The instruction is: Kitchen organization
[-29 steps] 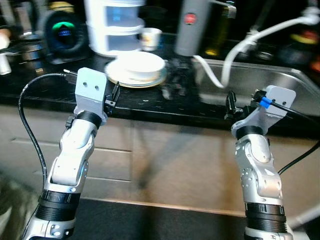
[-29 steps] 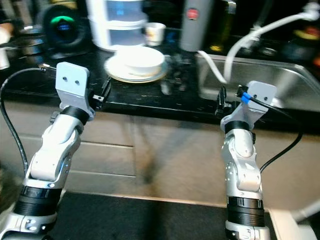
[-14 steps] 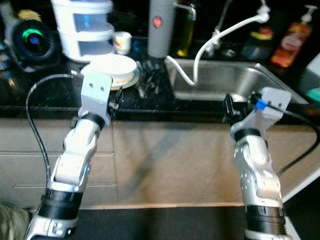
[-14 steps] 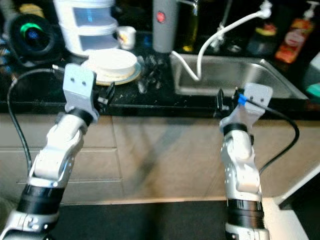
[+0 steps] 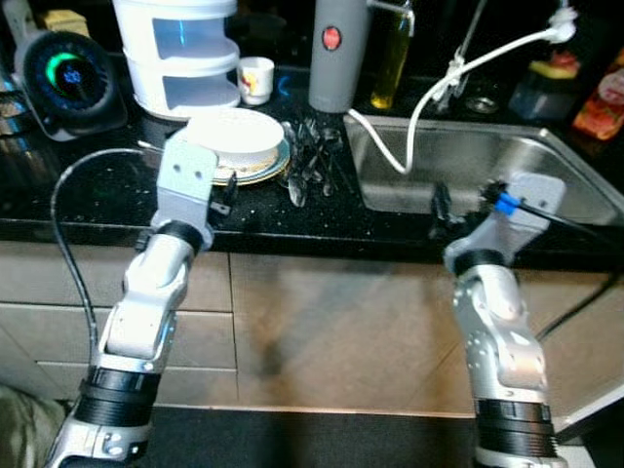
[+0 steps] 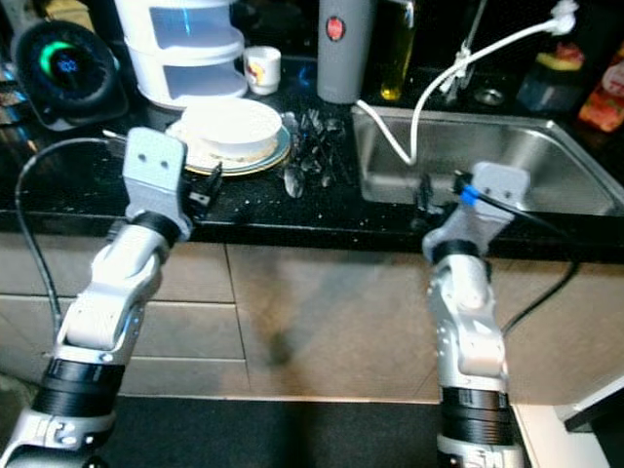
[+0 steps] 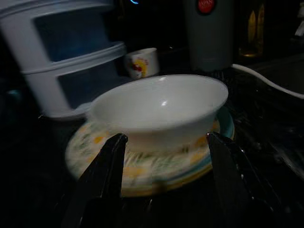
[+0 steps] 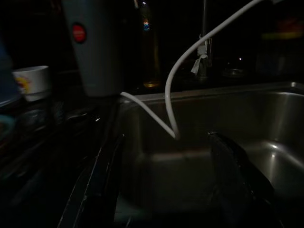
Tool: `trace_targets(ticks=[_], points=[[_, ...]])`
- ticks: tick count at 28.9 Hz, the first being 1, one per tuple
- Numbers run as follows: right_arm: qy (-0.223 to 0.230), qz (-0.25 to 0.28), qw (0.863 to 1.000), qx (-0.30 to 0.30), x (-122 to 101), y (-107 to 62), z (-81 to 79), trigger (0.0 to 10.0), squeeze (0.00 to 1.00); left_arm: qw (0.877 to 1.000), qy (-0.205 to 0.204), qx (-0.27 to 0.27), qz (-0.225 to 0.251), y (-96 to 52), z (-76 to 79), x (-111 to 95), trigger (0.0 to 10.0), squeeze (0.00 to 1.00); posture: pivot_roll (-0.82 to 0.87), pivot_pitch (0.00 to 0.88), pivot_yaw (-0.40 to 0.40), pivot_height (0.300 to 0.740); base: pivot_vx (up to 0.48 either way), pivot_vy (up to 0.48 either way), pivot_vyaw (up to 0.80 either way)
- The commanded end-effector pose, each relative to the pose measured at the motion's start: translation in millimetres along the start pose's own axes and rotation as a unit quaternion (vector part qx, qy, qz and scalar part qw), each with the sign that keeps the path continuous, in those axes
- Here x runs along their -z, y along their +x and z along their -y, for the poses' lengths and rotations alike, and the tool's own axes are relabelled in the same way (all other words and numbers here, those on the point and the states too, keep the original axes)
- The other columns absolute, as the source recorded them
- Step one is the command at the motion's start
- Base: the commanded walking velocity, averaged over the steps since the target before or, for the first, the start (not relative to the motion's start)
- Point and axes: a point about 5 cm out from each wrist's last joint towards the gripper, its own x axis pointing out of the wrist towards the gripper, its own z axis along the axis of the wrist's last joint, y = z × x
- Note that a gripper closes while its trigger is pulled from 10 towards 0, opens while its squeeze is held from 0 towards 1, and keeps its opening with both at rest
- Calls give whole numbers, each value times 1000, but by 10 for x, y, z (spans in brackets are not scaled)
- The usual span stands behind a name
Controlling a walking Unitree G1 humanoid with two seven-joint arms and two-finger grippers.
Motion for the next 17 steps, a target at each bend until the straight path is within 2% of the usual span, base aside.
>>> trace_targets(ticks=[1, 5, 8, 10, 13, 17], points=[[-1, -1, 1000, 10, -6, -14, 70, 10000, 0, 1000, 14, 17, 16, -1, 65, -49, 10000, 0, 44, 38, -53, 740, 401, 0, 0], [0, -2, 1000, 10, -1, -18, 66, 10000, 0, 999, 25, 25, 28, -14, 88, -80, 10000, 0, 44, 38, -53, 740, 358, 0, 0], [0, -2, 1000, 10, -1, -21, 67, 10000, 0, 997, 37, 39, 60, -39, 143, -158, 10000, 0, 44, 41, -54, 740, 0, 0, 0], [0, -2, 1000, 11, -1, -21, 67, 10000, 0, 996, 39, 40, 65, -43, 150, -171, 10000, 0, 44, 41, -54, 740, 0, 0, 0], [0, -2, 1000, 11, -1, -19, 66, 10000, 0, 990, 60, 64, 115, -99, 212, -312, 10000, 0, 47, 42, -54, 740, 0, 0, 0], [0, -2, 1000, 11, 0, -19, 67, 10000, 0, 984, 77, 93, 134, -153, 242, -397, 10000, 0, 50, 42, -54, 740, 0, 0, 0]])
